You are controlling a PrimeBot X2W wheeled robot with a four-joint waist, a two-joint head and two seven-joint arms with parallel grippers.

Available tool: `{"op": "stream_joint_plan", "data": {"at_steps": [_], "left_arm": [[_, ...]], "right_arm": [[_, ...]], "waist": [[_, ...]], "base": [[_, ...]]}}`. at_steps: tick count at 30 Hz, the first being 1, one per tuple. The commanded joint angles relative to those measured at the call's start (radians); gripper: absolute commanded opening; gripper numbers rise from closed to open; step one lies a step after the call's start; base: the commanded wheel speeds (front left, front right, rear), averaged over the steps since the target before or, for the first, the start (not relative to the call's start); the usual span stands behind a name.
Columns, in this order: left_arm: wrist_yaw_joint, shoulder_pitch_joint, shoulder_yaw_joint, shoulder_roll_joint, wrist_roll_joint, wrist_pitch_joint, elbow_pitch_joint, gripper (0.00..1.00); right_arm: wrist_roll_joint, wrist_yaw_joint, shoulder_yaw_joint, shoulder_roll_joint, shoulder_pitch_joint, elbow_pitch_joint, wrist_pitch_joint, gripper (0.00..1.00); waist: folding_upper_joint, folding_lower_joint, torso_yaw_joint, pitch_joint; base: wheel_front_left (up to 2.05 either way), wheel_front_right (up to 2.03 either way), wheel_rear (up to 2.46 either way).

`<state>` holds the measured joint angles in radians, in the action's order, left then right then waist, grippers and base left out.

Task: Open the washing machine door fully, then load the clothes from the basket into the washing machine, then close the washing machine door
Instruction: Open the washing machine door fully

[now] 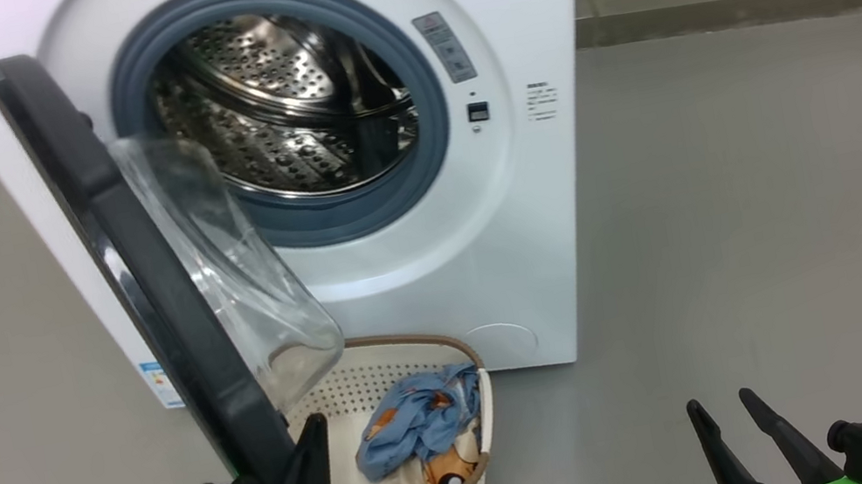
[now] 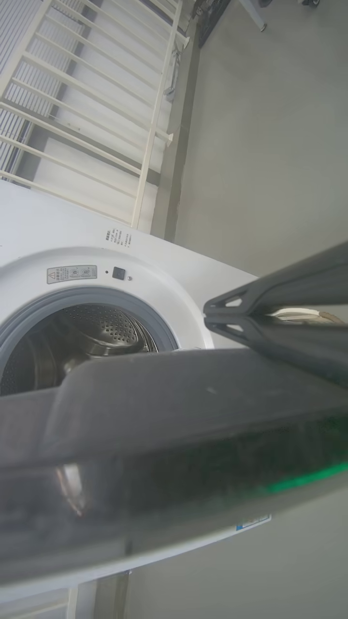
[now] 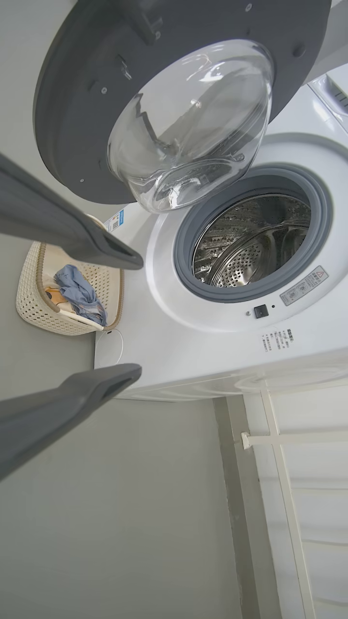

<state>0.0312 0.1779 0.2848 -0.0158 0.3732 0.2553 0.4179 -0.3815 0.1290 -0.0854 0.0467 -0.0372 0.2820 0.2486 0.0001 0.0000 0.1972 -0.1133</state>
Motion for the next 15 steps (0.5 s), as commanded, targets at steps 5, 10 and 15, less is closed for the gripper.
{"op": "stream_joint_plan", "data": {"at_steps": [5, 10, 15], "left_arm": [[-0.016, 0.010, -0.076, -0.042, -0.011, 0.006, -0.014, 0.00], [-0.019, 0.008, -0.089, -0.049, -0.012, 0.006, -0.016, 0.00], [-0.025, 0.001, -0.115, -0.060, -0.007, 0.006, -0.025, 0.00]], "right_arm": [[-0.017, 0.002, -0.031, 0.004, 0.031, -0.021, 0.013, 1.00], [-0.021, 0.002, -0.036, 0.004, 0.031, -0.022, 0.013, 1.00], [-0.023, 0.002, -0.043, 0.004, 0.033, -0.023, 0.013, 1.00]], "waist": [[-0.0001, 0.0000, 0.073, -0.004], [-0.0001, 0.0000, 0.102, -0.002], [-0.0001, 0.0000, 0.126, 0.005]], "base": [[0.00, 0.00, 0.00], [0.00, 0.00, 0.00], [0.00, 0.00, 0.00]]}}
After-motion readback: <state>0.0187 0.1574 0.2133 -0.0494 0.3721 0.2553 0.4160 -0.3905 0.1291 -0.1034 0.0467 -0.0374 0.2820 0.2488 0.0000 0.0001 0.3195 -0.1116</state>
